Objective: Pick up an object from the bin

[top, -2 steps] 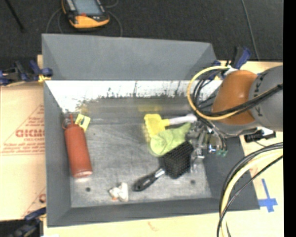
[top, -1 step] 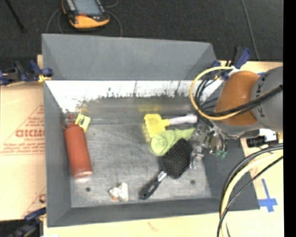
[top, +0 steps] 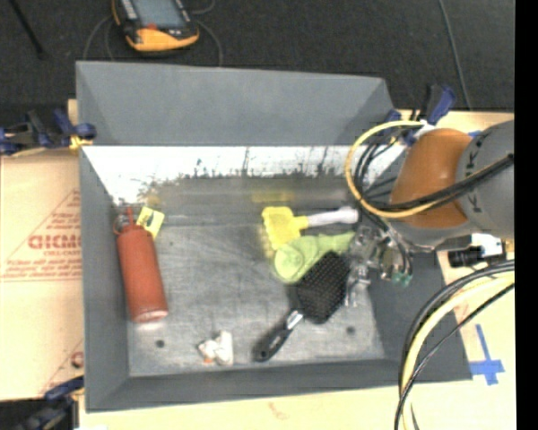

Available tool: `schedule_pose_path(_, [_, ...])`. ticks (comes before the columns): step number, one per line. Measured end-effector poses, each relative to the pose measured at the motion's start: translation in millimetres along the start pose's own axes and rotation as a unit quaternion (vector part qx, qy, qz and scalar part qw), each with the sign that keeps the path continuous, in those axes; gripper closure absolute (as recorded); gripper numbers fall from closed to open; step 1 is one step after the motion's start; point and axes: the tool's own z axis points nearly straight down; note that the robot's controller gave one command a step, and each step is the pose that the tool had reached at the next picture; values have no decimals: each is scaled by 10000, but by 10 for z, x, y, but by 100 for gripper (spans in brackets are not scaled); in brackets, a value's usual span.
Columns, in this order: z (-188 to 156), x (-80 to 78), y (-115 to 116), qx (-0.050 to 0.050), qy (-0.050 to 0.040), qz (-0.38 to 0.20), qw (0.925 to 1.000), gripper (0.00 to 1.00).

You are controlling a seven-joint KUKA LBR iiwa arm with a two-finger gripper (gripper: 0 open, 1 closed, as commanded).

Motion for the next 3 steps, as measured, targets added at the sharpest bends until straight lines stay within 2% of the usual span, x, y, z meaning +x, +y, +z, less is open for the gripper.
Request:
schedule_pose_path(1, [-42, 10, -2, 2, 3, -2, 10000, 100])
schedule_pose_path(2, [-225, 27, -3, -2, 20, 3, 10000, 100])
schedule_pose_path(3, [-374, 8, -2, -6, -4, -3, 10000, 100])
